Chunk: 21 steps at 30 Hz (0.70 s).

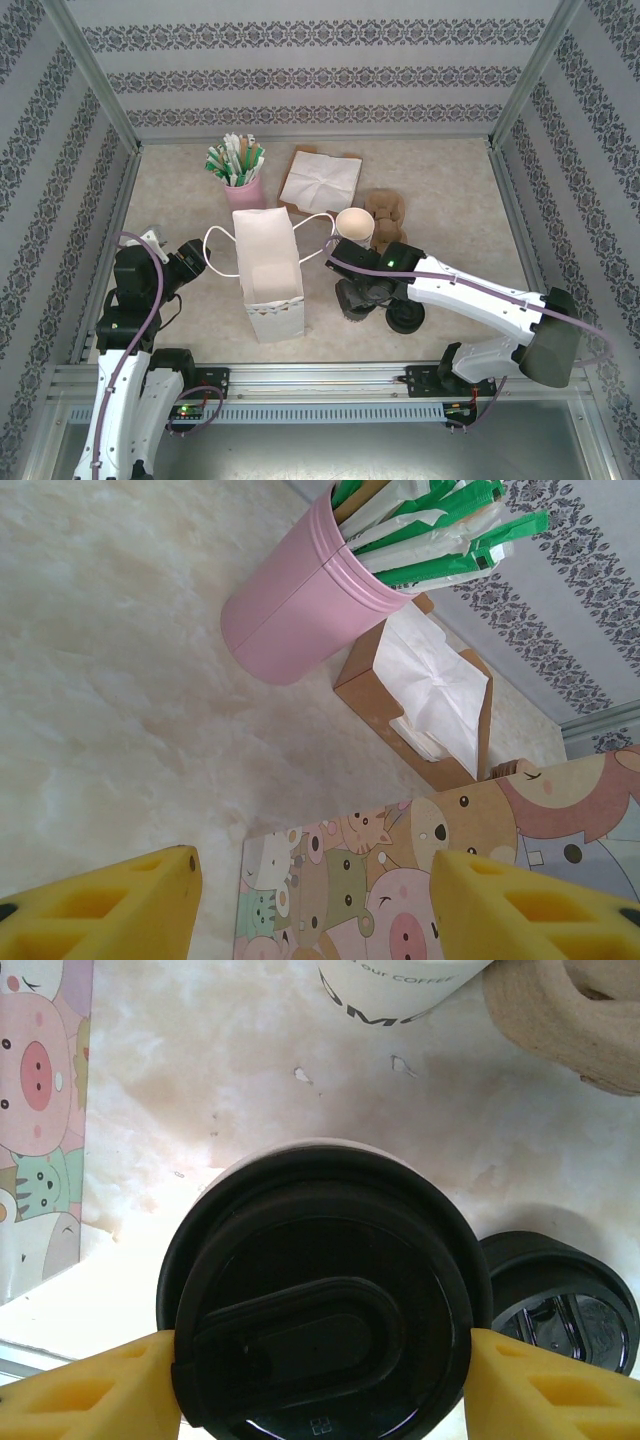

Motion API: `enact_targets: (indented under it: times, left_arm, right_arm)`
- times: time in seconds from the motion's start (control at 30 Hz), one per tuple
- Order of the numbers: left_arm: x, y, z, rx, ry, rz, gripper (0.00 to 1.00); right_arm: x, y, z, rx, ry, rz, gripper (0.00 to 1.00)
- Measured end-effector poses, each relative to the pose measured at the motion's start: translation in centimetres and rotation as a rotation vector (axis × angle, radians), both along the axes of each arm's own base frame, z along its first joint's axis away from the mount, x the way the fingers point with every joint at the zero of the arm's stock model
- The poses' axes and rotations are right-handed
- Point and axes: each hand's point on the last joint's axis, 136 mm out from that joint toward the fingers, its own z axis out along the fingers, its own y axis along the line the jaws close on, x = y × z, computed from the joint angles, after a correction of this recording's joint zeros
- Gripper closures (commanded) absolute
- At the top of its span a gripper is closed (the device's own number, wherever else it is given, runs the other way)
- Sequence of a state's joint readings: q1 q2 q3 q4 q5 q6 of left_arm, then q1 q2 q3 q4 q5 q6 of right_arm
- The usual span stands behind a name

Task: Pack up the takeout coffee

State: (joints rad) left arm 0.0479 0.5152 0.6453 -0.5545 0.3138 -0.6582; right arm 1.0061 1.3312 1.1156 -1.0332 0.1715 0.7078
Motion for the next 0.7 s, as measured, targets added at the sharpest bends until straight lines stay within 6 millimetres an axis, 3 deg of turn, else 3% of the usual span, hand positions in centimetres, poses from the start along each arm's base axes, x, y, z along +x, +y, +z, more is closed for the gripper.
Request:
enact_targets:
  times: [0.7]
  left_arm:
    - [-0.01, 0.00, -0.08, 0.000, 0.002, 0.000, 0.37]
  right_arm:
    - [0.13, 0.04, -0.63, -0.027, -0.004, 0.000, 0.36]
